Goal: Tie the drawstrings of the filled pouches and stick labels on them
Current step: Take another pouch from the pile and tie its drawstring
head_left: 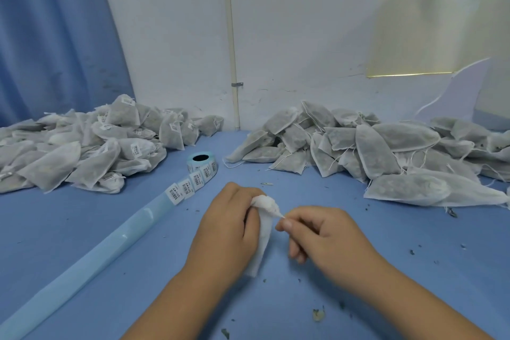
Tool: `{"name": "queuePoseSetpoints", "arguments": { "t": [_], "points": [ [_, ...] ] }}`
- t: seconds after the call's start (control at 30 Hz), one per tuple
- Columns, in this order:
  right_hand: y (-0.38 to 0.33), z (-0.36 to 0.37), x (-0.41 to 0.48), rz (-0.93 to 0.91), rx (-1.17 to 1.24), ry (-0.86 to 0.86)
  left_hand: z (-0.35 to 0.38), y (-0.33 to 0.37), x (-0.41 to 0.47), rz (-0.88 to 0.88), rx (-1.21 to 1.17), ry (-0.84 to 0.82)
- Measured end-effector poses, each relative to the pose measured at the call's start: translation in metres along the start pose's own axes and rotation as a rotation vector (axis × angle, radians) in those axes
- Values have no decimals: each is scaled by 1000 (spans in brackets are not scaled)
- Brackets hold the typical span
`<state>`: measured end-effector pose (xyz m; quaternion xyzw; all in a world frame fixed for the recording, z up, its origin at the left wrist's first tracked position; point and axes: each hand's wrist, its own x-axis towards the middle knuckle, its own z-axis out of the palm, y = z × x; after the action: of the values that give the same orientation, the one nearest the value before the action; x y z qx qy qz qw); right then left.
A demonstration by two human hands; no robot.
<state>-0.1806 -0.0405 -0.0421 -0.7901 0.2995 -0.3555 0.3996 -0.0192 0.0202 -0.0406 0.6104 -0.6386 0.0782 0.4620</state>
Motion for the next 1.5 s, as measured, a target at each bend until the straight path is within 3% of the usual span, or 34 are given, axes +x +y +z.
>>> {"name": "queuePoseSetpoints", "arguments": {
  "t": [0.13,0.23,0.3,0.37,0.47,0.57,0.83,1.07,1.37,1.5],
  "points": [
    [-5,-14,1,83,100,-11,-2,-5,-1,4,205,-68],
    [-8,-20,2,103,204,-85,4,-1,-2,149,215,-129],
    [-10,-22,3,114,335,-108,9,4,-6,179,37,-213],
    [-13,-24,3,118,420,-113,11,12,-10,8,-239,-334],
    [-9,-28,5,109,357,-83,14,18,-13,-256,-573,-411],
    [-4,-31,6,99,238,-19,13,19,-9,-385,-745,-400],
    [-3,-22,3,18,102,1,-3,17,-2,-359,-502,-549],
    [-6,-17,0,-42,63,39,-15,17,-3,-504,-829,-654],
    [-6,-10,-2,-217,-134,221,-15,10,0,-563,-945,-629],
    [-6,-7,-3,-244,-151,243,-16,8,0,-544,-1117,-655]
  ]
}}
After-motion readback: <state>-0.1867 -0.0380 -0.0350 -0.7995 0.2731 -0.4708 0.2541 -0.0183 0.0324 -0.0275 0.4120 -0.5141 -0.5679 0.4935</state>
